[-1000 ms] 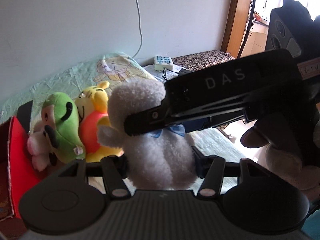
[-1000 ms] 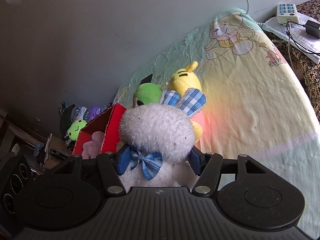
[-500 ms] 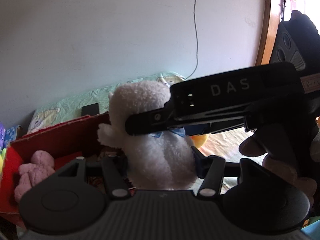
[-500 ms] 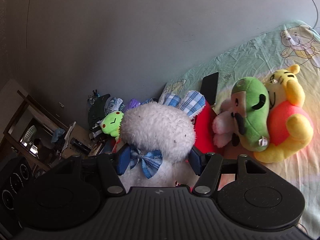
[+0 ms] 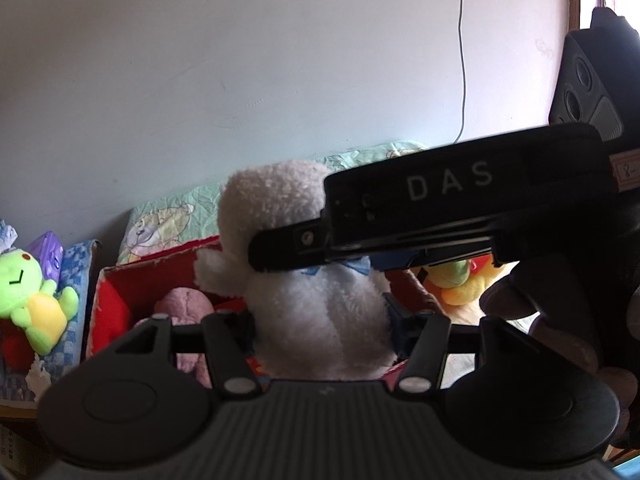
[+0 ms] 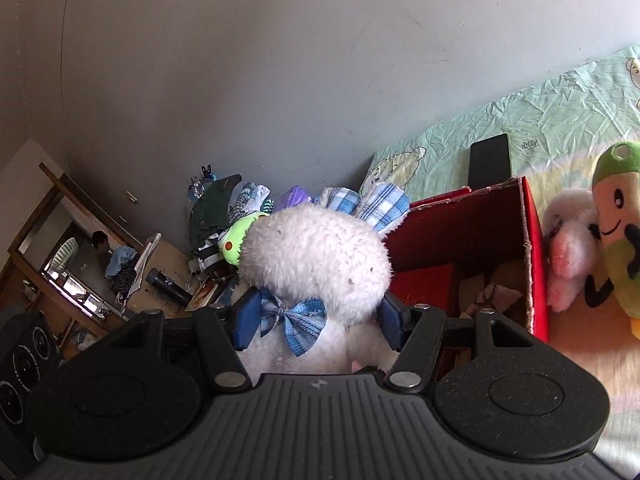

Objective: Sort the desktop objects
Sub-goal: 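Lift the white bunny and carry it over the red box, then lower the white bunny into the box beside the teddy bear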

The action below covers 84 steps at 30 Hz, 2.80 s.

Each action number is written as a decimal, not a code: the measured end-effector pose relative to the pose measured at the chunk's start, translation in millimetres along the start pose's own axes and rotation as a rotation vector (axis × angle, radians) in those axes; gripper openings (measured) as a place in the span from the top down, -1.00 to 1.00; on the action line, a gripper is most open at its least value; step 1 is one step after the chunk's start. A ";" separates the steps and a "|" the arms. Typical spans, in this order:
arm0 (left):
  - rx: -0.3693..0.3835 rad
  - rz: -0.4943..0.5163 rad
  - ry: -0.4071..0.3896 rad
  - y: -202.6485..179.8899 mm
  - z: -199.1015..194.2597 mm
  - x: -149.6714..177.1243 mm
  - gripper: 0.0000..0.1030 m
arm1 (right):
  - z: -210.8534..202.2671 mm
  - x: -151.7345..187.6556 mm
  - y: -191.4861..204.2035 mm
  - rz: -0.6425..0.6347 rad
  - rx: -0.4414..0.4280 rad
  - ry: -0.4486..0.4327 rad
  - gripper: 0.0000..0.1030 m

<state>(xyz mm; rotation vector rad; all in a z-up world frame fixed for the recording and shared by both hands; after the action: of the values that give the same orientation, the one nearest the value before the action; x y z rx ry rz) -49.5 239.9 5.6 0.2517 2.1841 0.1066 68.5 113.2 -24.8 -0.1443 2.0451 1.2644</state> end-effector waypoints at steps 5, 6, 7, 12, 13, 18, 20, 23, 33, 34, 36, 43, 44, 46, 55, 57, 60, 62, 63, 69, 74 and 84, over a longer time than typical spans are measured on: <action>0.005 -0.001 0.043 18.1 17.6 13.5 -0.15 | 24.4 6.7 -4.9 0.015 0.034 0.032 -0.22; 0.007 -0.005 0.051 20.7 21.0 15.4 -0.15 | 28.4 8.3 -6.4 0.015 0.041 0.036 -0.22; 0.014 -0.012 0.062 24.4 25.6 17.7 -0.15 | 31.1 9.4 -7.5 0.016 0.047 0.039 -0.22; 0.035 -0.020 0.106 33.4 46.1 24.3 -0.15 | 49.5 12.1 -21.6 0.075 0.074 0.053 -0.21; 0.041 -0.024 0.114 35.4 50.5 25.0 -0.16 | 52.7 12.2 -24.3 0.080 0.084 0.056 -0.21; 0.089 -0.055 0.184 42.8 81.0 29.4 -0.17 | 68.7 12.3 -37.9 0.089 0.159 0.091 -0.21; 0.092 -0.051 0.206 41.7 89.7 31.3 -0.17 | 75.0 11.4 -45.1 0.106 0.177 0.115 -0.21; 0.098 -0.052 0.241 43.6 104.5 37.0 -0.17 | 83.8 11.5 -52.8 0.117 0.209 0.159 -0.21; 0.116 -0.093 0.297 64.2 116.1 51.9 -0.20 | 114.8 15.9 -46.6 0.032 0.234 0.303 -0.21; 0.117 -0.099 0.297 63.5 109.2 52.3 -0.20 | 118.4 16.7 -44.9 0.014 0.238 0.312 -0.21; 0.116 -0.106 0.309 61.3 101.5 53.8 -0.20 | 125.3 17.7 -46.6 0.015 0.249 0.335 -0.22; 0.113 -0.087 0.302 57.1 101.8 53.9 -0.27 | 120.4 13.9 -47.6 0.041 0.259 0.321 -0.36; 0.117 -0.089 0.302 57.6 100.6 53.7 -0.29 | 118.4 12.9 -47.1 0.039 0.259 0.318 -0.39; 0.123 -0.086 0.291 57.4 95.2 52.2 -0.30 | 112.5 11.1 -46.7 0.050 0.250 0.304 -0.43; 0.087 -0.079 0.237 63.5 71.7 45.3 -0.31 | 73.0 4.2 -54.0 0.171 0.209 0.187 -0.49; 0.084 -0.089 0.228 66.1 67.2 43.3 -0.29 | 67.7 3.5 -56.6 0.192 0.215 0.170 -0.40; 0.087 -0.083 0.216 63.0 63.9 41.0 -0.20 | 66.0 5.1 -59.3 0.222 0.194 0.173 -0.15; 0.083 -0.074 0.220 58.2 71.2 38.1 -0.17 | 69.0 7.2 -60.6 0.246 0.177 0.183 -0.10; 0.079 -0.071 0.227 59.0 67.5 40.3 -0.17 | 71.9 8.2 -60.0 0.249 0.172 0.185 -0.10; 0.045 -0.066 0.239 64.0 71.8 45.6 -0.11 | 93.1 9.5 -50.4 0.196 0.171 0.209 -0.11; 0.031 -0.105 0.283 75.5 83.4 50.7 -0.14 | 104.2 10.2 -43.2 0.090 0.217 0.241 -0.22; 0.033 -0.124 0.256 79.2 76.7 40.5 -0.12 | 81.4 2.7 -35.3 0.054 0.202 0.185 -0.27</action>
<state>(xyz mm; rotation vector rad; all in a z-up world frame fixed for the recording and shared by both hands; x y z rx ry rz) 0.8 324.8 -58.1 0.1262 2.4516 0.0344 123.8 162.3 -73.8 -0.1157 2.3361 1.1028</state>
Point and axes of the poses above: each gripper's, at about its wrist camera, not at the fingertips, and z roughly the way its jaws point, y to its left, x to its underside, the point moved 4 cm from there along z, roughly the way its jaws point, and after that the axes turned 12 degrees about -x, right-handed, at the moved point
